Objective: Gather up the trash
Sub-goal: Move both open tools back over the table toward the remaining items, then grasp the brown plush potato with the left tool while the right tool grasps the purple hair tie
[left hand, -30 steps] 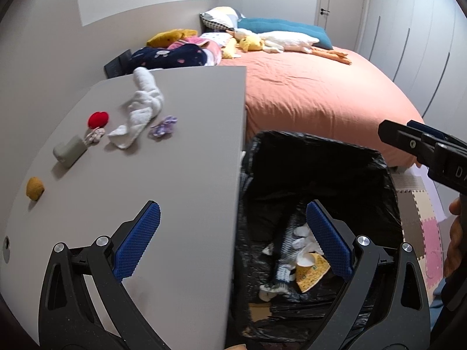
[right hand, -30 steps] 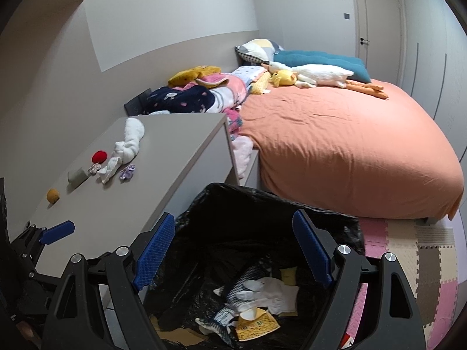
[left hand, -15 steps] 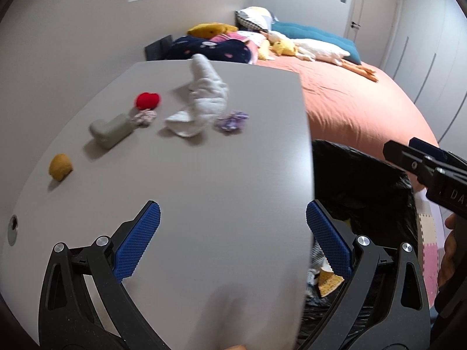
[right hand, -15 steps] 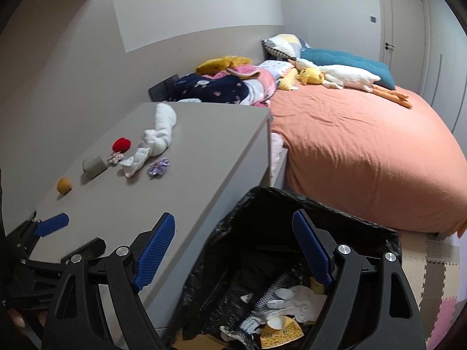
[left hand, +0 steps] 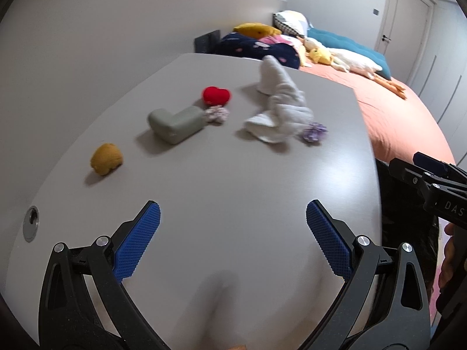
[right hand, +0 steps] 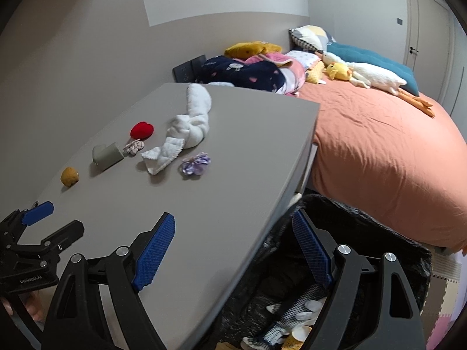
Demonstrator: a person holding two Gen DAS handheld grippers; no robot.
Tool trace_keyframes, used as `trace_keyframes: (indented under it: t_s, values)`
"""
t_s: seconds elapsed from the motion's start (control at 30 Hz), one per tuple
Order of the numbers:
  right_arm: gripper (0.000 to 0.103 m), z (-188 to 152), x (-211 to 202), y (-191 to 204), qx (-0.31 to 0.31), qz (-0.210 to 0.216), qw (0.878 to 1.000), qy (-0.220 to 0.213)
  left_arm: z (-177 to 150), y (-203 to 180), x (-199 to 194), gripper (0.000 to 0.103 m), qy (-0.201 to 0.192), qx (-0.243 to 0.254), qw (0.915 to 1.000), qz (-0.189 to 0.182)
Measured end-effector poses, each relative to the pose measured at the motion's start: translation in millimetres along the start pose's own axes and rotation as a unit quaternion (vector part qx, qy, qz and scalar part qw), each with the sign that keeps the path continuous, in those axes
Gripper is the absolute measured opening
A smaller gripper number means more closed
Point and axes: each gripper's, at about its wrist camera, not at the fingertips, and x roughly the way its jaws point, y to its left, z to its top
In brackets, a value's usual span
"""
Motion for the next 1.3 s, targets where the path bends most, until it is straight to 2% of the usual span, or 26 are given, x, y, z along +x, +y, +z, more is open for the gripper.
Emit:
trace_keyframes:
  t_s: [0.43,0.53,0.6,0.7,1.0,1.1,1.13,1.23,1.3]
  values:
    - [0.083,27,58,31,-0.024,0.004,0.999,0.025,12,66,21,0.097,0.002,-0.047,0.9980,0.044]
    - [0.075,35,73,35,-0.032,0.001,0.999,0.031,13,86,25,0.096,-0.001,-0.069,0.9960,0.057]
    - [0.071,38,82,34,-0.027,0.002,0.999,0.034,15,100,31,0.083,0.007,-0.078,0.9946,0.067]
    - [0.066,44,96,30,-0.016,0.002,0.999,0.043,15,117,39,0.079,0.017,-0.094,0.9929,0.072]
    - [0.054,53,119,34,-0.020,0.002,0.999,0.049,21,136,57,0.079,0.025,-0.103,0.9918,0.071]
    - [0.041,55,121,36,-0.028,0.001,0.998,0.048,23,137,61,0.079,0.025,-0.097,0.9923,0.073]
    - [0.031,55,121,36,-0.031,0.001,0.998,0.048,24,138,63,0.079,0.026,-0.096,0.9923,0.073]
    - [0.023,56,121,38,-0.038,0.000,0.998,0.044,26,138,67,0.078,0.027,-0.094,0.9924,0.073]
    - [0.021,55,118,37,-0.041,-0.001,0.998,0.040,26,140,69,0.072,0.030,-0.094,0.9924,0.074]
